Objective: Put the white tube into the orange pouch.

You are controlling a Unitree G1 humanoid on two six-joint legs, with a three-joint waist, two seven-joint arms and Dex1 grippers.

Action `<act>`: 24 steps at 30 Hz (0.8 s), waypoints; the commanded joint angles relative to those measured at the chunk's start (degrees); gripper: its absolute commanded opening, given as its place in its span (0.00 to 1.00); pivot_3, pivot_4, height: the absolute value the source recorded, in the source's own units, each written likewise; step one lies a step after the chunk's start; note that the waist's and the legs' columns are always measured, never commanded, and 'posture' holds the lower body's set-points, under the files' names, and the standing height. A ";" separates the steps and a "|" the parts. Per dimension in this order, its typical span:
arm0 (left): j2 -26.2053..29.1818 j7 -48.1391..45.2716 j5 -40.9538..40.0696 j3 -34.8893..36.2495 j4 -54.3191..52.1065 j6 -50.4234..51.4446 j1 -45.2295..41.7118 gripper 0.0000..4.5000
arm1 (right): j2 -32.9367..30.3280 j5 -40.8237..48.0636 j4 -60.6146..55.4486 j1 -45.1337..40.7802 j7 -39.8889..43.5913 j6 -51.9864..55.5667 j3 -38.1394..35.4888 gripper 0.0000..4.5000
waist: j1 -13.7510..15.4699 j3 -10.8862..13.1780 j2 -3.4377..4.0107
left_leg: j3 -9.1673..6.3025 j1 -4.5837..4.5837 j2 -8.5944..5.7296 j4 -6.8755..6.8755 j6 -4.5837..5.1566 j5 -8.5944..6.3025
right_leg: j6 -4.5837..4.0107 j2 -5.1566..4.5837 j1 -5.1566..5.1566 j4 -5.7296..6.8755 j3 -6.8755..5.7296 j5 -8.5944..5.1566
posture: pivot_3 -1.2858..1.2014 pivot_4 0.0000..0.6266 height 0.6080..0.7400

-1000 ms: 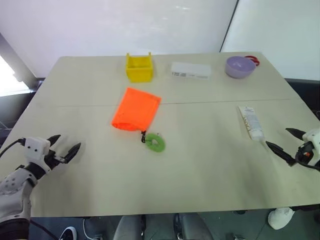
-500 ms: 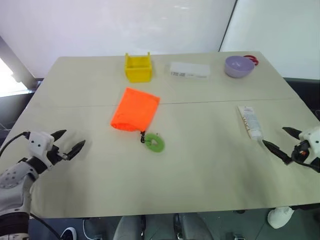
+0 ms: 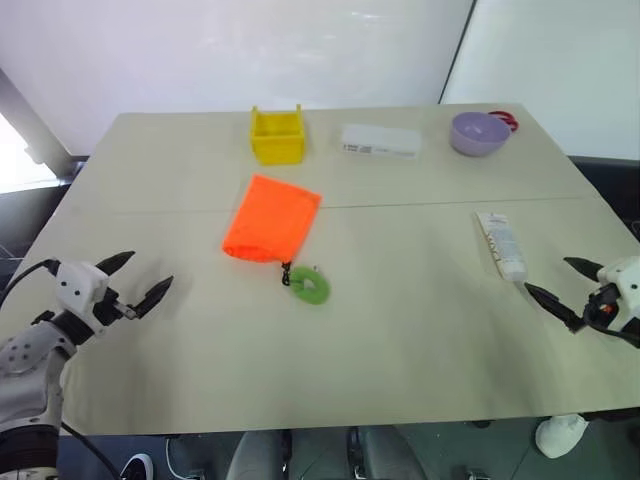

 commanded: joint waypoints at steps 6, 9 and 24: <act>-0.48 -2.55 3.33 -5.69 -3.10 -4.76 -5.08 1.00 | 2.53 8.40 -16.91 1.88 0.66 7.89 0.09 0.99 | 0.10 0.00 0.01 | -0.01 0.00 0.01 0.01 0.00 0.00 | 0.00 0.02 0.01 0.02 -0.01 0.00 | 0.52 0.24 1.00; -0.42 -2.76 5.34 -8.60 -2.45 -5.90 -9.72 1.00 | 4.73 10.70 -27.53 1.81 -1.22 12.60 2.79 0.99 | 0.11 -0.01 0.01 | -0.01 0.01 0.01 0.06 -0.01 0.01 | 0.01 0.03 0.01 0.12 -0.01 0.01 | 0.52 0.24 1.00; -0.84 -2.88 20.09 -21.42 18.36 -21.40 -27.98 1.00 | 6.77 5.93 -38.16 -3.48 1.30 15.31 17.61 0.99 | 0.20 0.01 -0.03 | 0.00 -0.05 -0.02 0.15 0.01 0.01 | 0.08 0.17 0.01 0.06 -0.03 0.04 | 0.52 0.24 1.00</act>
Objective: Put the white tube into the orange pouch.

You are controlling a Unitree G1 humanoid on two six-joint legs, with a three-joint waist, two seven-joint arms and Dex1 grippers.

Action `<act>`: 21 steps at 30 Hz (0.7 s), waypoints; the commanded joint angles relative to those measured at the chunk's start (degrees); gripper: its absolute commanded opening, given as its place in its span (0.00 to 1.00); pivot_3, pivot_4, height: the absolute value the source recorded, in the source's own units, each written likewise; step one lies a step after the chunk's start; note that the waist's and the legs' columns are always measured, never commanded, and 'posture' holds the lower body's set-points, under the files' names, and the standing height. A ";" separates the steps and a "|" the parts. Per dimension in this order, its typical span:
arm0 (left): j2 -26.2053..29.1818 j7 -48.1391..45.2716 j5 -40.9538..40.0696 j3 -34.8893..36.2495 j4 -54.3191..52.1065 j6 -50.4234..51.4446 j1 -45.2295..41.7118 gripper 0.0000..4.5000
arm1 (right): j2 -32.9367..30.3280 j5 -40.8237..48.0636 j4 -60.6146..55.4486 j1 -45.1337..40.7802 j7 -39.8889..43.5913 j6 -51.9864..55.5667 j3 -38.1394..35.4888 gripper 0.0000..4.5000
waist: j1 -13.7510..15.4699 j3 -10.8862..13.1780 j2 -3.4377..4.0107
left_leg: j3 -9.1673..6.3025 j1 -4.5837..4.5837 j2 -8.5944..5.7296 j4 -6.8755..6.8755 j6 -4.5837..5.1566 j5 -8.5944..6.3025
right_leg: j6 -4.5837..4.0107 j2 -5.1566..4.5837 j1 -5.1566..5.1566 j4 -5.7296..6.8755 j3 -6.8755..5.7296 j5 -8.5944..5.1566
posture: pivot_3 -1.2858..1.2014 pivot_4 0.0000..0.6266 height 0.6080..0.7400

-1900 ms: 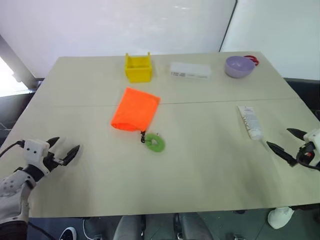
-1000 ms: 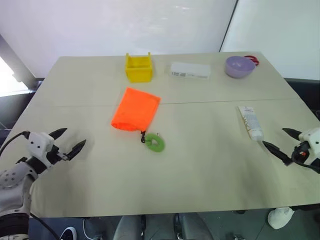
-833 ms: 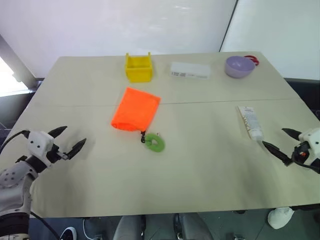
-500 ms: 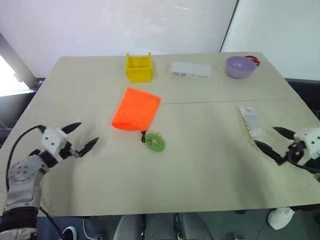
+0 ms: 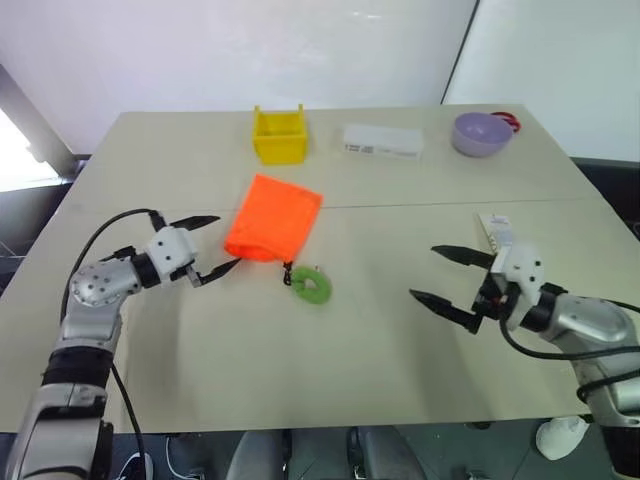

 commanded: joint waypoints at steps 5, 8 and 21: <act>-1.70 6.61 8.76 -4.90 8.93 -8.58 -6.70 1.00 | 1.42 -2.38 1.66 -2.15 -0.58 -3.12 0.44 0.99 | 0.01 0.00 -0.03 | 0.00 -0.01 0.00 0.04 0.01 0.01 | 0.08 0.03 0.01 0.00 0.01 0.04 | 0.52 0.24 1.00; -1.33 8.55 10.52 -5.73 11.19 -11.34 -7.45 1.00 | 1.57 -2.35 0.80 -1.24 -0.86 -3.18 0.10 0.99 | -0.10 0.01 -0.03 | 0.01 -0.04 0.00 -0.01 0.01 0.00 | 0.08 0.03 -0.05 0.00 0.01 0.04 | 0.52 0.24 1.00; -2.90 10.21 9.97 -6.27 15.75 -10.93 -9.39 0.88 | 1.98 -3.28 1.50 -0.63 -2.27 -4.92 -0.50 1.00 | -0.13 0.01 -0.04 | 0.01 -0.01 0.00 0.08 0.00 0.01 | 0.08 0.04 -0.03 0.09 0.01 0.05 | 0.52 0.24 1.00</act>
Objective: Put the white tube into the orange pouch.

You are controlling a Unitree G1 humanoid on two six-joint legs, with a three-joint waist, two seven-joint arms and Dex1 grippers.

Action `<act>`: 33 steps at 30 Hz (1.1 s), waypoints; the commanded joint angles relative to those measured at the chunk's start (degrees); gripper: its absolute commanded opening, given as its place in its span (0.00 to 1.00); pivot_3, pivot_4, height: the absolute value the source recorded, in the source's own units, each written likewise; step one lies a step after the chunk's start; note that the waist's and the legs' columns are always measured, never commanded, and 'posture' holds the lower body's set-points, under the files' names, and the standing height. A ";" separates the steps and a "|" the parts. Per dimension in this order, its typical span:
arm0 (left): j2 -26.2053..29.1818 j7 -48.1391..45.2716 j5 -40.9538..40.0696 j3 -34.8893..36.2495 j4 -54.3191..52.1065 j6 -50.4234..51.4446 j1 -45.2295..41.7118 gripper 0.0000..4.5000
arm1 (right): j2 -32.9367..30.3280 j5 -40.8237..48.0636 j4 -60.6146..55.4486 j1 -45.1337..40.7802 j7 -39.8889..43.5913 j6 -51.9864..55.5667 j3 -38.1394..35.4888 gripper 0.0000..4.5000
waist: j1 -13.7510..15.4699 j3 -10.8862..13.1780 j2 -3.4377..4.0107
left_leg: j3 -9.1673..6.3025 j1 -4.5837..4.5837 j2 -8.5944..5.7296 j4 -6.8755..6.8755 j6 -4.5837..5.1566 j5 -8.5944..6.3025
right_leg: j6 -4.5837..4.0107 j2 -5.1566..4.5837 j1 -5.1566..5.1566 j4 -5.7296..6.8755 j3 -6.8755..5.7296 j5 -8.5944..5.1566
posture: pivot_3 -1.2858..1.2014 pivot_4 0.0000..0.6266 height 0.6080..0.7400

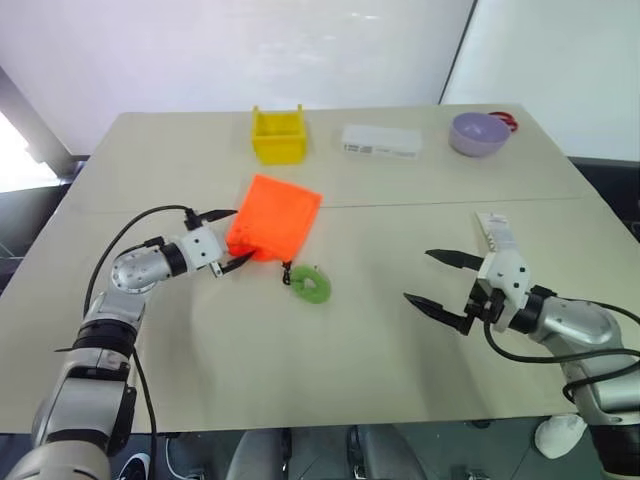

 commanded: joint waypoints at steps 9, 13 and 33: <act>-1.21 1.10 -0.66 0.59 2.06 2.22 -1.10 0.01 | 0.30 0.69 -1.84 -1.66 -0.74 -0.41 -1.33 1.00 | 0.10 0.00 0.00 | 0.00 0.00 0.00 0.02 0.00 0.00 | 0.00 0.00 0.01 0.00 0.00 0.00 | 0.52 0.24 1.00; -1.65 1.65 -1.42 0.95 2.27 3.00 -1.20 0.01 | 0.35 0.77 -2.41 -1.98 -0.95 -0.13 -1.16 1.00 | 0.09 0.00 0.00 | 0.00 0.00 0.00 0.02 0.00 0.00 | 0.00 0.00 0.01 0.01 0.00 0.00 | 0.52 0.24 1.00; -3.61 -4.09 -17.07 4.70 -30.50 33.99 4.01 0.01 | 2.41 -3.12 2.02 -5.33 -2.88 -3.34 0.11 1.00 | 0.04 0.00 0.00 | -0.02 0.02 0.01 0.06 -0.01 0.00 | 0.00 0.00 0.04 0.03 0.02 0.00 | 0.52 0.24 1.00</act>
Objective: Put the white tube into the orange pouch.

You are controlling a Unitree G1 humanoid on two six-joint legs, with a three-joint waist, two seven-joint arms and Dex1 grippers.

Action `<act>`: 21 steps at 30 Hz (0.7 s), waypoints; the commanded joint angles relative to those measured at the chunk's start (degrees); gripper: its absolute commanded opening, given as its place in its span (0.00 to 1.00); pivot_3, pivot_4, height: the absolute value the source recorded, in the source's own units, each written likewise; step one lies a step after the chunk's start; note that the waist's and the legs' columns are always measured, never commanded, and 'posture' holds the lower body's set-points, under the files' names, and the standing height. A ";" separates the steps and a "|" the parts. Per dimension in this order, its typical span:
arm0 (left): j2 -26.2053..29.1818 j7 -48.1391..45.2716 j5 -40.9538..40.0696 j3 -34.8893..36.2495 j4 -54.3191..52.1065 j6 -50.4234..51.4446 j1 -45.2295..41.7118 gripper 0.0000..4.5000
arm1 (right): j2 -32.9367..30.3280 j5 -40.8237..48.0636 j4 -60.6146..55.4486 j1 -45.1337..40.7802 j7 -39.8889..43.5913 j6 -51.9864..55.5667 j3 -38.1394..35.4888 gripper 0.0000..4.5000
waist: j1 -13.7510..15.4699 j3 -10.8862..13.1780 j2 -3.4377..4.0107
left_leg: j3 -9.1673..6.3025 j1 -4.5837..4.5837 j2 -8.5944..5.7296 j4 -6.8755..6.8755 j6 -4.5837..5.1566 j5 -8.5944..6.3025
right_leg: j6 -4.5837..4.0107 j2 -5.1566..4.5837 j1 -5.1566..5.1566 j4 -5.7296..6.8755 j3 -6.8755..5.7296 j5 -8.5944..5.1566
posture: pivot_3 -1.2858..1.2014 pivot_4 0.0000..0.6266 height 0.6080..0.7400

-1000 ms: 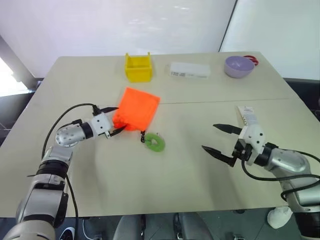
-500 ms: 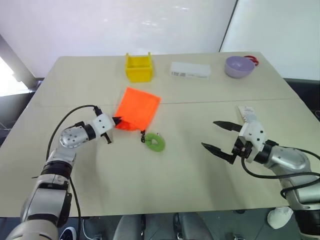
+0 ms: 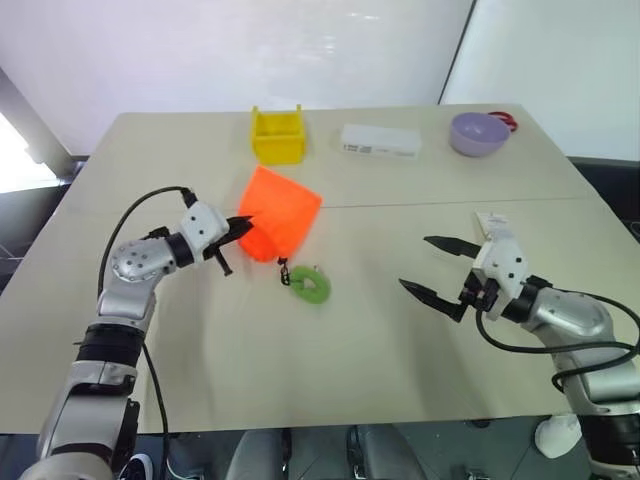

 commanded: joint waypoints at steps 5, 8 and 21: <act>-3.95 5.45 -8.70 3.59 -12.45 17.49 -0.15 0.01 | 0.34 -2.89 3.44 -3.14 -2.85 -3.19 -1.79 1.00 | 0.01 0.00 0.00 | 0.00 0.00 0.00 0.05 0.00 0.00 | 0.00 0.00 0.01 0.04 0.00 0.00 | 0.52 0.24 1.00; -3.44 5.34 -8.94 2.97 -17.26 21.92 1.52 0.01 | -0.15 -3.17 4.18 -2.67 -3.13 -4.11 -2.43 1.00 | 0.01 0.01 -0.01 | -0.02 -0.03 0.00 0.05 0.00 0.00 | 0.00 0.00 0.00 0.03 0.00 0.00 | 0.52 0.24 1.00; 2.01 5.77 -17.70 8.32 -30.48 37.49 7.84 0.01 | 1.18 -3.56 4.06 -2.79 -3.84 -4.32 -1.37 1.00 | -0.14 0.01 0.00 | -0.03 0.08 0.01 0.05 -0.04 0.02 | 0.00 0.00 0.10 0.01 0.04 0.00 | 0.52 0.24 1.00</act>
